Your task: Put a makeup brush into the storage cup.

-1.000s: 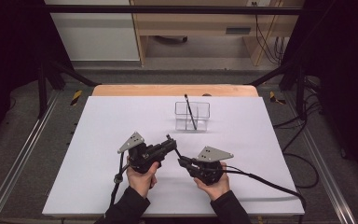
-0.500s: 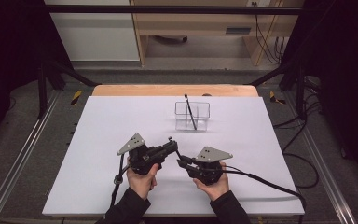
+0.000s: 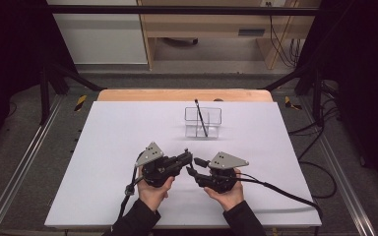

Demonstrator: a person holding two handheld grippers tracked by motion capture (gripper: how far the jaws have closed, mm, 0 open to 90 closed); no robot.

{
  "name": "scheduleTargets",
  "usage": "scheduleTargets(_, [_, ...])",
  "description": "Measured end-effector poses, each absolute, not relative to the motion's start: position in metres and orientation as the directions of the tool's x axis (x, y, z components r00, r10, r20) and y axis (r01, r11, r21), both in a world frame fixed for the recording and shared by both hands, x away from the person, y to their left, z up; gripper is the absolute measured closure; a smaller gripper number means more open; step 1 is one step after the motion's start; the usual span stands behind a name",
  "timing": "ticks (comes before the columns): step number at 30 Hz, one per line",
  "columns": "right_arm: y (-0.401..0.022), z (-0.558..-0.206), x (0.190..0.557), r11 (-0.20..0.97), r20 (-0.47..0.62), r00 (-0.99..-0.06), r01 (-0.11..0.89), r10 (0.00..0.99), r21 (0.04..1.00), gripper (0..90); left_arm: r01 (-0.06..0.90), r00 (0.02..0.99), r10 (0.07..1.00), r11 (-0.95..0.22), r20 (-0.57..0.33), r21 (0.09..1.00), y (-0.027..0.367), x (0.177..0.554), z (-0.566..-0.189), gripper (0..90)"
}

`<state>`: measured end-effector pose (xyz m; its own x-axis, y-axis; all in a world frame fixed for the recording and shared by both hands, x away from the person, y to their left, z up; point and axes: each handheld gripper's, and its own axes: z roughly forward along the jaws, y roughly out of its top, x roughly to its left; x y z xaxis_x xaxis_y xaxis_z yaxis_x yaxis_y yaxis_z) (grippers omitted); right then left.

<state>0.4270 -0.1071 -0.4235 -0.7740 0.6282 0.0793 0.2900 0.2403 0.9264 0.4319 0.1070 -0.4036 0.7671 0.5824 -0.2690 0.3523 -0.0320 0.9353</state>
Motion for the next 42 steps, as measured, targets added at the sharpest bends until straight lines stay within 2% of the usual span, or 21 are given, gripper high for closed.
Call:
scheduleTargets(9, [-0.107,-0.423,0.426,0.234,0.102,-0.789,0.299,0.606,0.925,82.8,0.346,0.77,0.586,-0.053,-0.252,0.937,0.105,0.431,-0.403,83.5])
scheduleTargets(16, [-0.107,-0.422,0.427,0.225,0.118,-0.796,0.305,0.594,0.925,84.3,0.344,0.775,0.581,-0.057,-0.249,0.937,0.107,0.432,-0.401,82.6])
scheduleTargets(23, [-0.108,-0.421,0.429,0.215,0.121,-0.779,0.313,0.616,0.925,84.3,0.32,0.771,0.594,-0.052,-0.228,0.946,0.121,0.432,-0.393,65.7])
scheduleTargets(31, [-0.11,-0.419,0.433,0.209,0.121,-0.762,0.322,0.636,0.923,84.3,0.314,0.765,0.617,-0.111,-0.182,0.943,0.142,0.431,-0.389,52.2])
scheduleTargets(42, [-0.118,-0.408,0.441,0.163,0.126,-0.729,0.312,0.673,0.936,84.3,0.309,0.738,0.657,-0.128,-0.153,0.942,0.168,0.431,-0.394,35.0])
